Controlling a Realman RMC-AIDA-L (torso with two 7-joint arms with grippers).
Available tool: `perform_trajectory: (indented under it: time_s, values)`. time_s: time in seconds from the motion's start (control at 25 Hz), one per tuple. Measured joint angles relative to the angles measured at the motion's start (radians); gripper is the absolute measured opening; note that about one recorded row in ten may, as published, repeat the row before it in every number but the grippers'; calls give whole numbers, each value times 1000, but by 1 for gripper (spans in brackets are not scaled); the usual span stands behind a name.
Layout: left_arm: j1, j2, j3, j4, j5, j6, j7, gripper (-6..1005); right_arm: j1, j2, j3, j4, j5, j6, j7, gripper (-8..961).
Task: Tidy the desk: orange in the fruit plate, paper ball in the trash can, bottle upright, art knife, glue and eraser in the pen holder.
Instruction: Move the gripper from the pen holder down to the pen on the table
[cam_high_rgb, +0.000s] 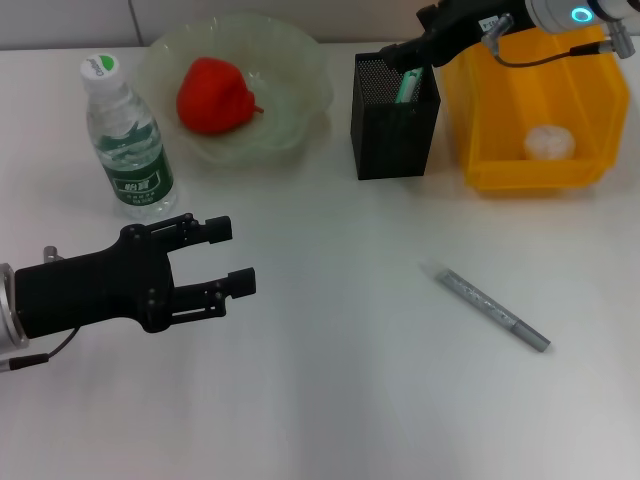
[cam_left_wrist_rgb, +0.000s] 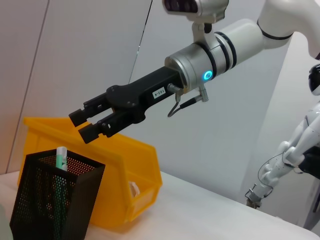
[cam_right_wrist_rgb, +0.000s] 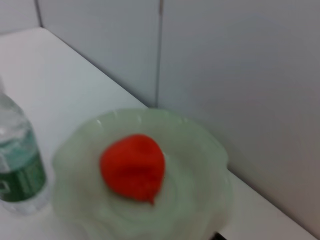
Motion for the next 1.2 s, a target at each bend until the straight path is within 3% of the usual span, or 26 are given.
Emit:
perform_trajectory:
  time_s: [0.12,0.28,0.52,0.76,1.2]
  values:
    - [0,0,0,0,0,1,0,787,-14,0,7,-88,40,-111,44,617]
    - [1,0,1,-1,0,1,0,787,-10,-3,29,-224,54,-362,192,692]
    - [3,0,10,1,8,18,21,787,62,-14,42,-199,-57,-641,338,689]
    - [12,-4,11,-1,28,22,61,787,105,-4,-27,-64,-216,-640,368,688]
    - [14,-8,11,-1,37,13,61,787,94,4,-247,74,-234,-522,385,686]
